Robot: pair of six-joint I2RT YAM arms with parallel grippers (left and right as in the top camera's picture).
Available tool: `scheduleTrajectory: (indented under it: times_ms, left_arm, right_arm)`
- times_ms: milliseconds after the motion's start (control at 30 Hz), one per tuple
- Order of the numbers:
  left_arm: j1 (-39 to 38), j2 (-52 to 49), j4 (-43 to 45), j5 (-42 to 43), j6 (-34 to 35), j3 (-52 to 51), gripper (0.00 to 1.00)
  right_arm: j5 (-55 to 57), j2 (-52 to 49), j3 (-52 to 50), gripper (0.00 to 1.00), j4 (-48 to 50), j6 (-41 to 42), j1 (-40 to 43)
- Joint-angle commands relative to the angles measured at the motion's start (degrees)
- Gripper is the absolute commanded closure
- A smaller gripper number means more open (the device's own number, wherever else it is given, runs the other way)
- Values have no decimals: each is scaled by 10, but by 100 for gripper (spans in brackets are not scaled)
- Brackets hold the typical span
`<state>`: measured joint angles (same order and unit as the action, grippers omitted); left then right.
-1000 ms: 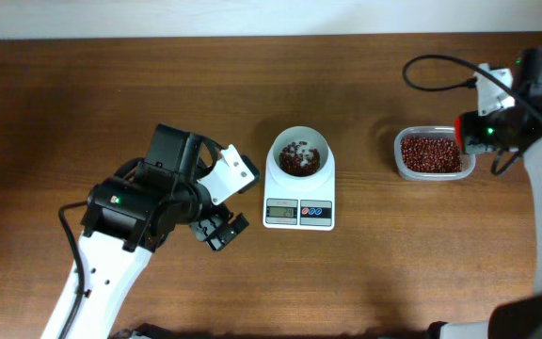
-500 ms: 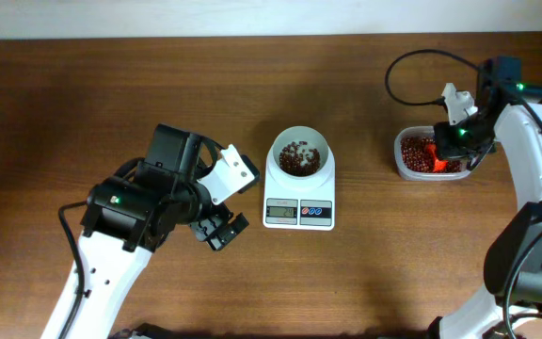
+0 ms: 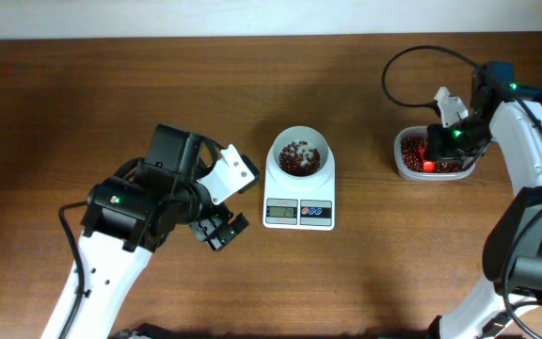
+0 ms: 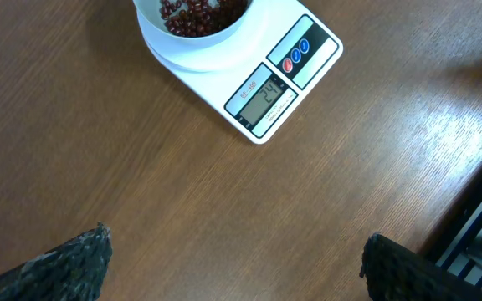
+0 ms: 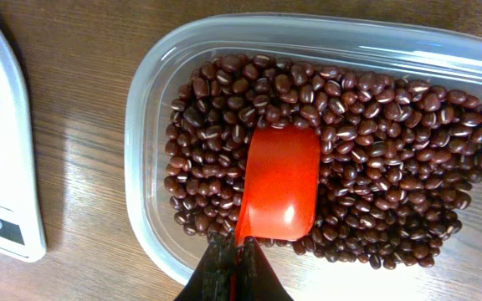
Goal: Scoop and weigh 50g on scale
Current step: 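Dip the red scoop into the beans in the tub with the right gripper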
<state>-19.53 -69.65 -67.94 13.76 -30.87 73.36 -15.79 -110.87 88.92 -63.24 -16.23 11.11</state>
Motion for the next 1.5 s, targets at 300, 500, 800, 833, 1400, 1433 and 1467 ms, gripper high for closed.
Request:
scheduleTrajectory:
  times_ms: [300,500,800,833,1400,1433,1467]
  left_arm:
    - [2,1,1,10,-9,7,1]
    - [2,1,1,10,-9,7,1]
    - [2,1,0,10,-9,7,1]
    - [2,1,-1,10,-9,7,1]
    - [2,1,-1,10,-9,7,1]
    - [2,1,-1,10,-9,7,1]
    - [2,1,-1,10,-9,7,1]
  right_arm:
    - [-175,-5,-6,96,-17,7,133]
    - [-190,11,-5,96,-21,7,153]
    - [-255,11,-4,96,-14,7,193]
    - [-265,11,-4,96,-16,7,198]
    - [-351,11,-4,96,-56,7,216]
    - [-351,11,-4,96,-59,6,216]
    - [-350,11,-4,96,-66,6,216]
